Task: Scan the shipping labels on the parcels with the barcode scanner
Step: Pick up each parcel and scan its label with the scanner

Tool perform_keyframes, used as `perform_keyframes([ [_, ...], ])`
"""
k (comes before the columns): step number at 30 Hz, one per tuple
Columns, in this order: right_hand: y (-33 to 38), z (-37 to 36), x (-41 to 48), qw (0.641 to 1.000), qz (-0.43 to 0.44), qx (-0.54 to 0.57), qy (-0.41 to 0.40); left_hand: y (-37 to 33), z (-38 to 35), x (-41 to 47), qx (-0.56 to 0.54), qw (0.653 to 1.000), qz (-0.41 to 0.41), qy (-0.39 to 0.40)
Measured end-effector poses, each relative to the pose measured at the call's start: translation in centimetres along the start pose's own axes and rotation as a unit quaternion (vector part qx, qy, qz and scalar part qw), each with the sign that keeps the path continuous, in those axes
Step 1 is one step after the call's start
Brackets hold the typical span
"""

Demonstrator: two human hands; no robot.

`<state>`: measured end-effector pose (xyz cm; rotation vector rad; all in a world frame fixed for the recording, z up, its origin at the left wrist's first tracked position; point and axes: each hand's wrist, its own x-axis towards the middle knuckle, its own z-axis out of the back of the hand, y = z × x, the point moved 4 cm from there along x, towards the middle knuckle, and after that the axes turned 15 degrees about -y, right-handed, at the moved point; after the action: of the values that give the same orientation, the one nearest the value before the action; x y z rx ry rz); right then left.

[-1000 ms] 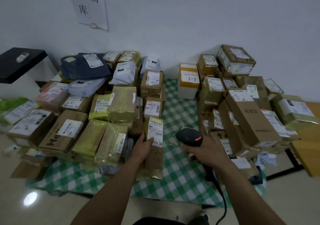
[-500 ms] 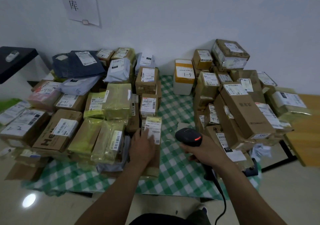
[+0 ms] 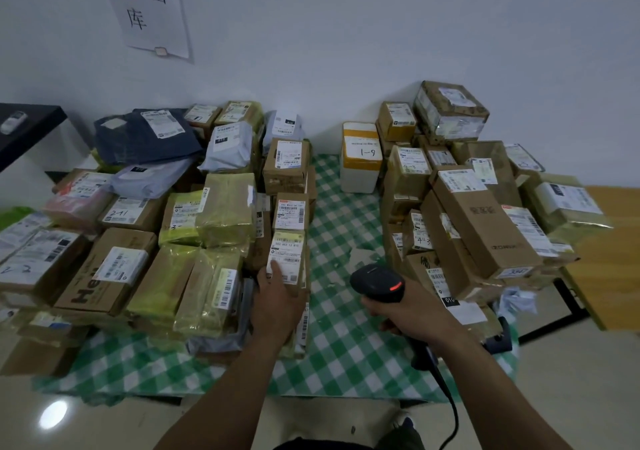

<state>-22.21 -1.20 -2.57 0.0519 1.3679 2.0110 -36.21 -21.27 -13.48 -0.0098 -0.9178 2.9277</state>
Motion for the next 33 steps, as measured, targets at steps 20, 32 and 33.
perform_keyframes([
  [20, -3.0, 20.1, 3.5, 0.983, 0.026, 0.097, -0.150, -27.2, -5.9, -4.7, -0.254, 0.953, -0.028, 0.164],
  [32, -8.2, 29.2, 8.4, 0.976, 0.034, 0.082, -0.201, -34.1, -13.2, -6.8, -0.246, 0.957, -0.015, 0.151],
  [33, -8.4, 29.1, 8.8, 0.976, 0.041, 0.083, -0.198, -34.1, -13.1, -7.2, -0.255, 0.957, -0.009, 0.138],
])
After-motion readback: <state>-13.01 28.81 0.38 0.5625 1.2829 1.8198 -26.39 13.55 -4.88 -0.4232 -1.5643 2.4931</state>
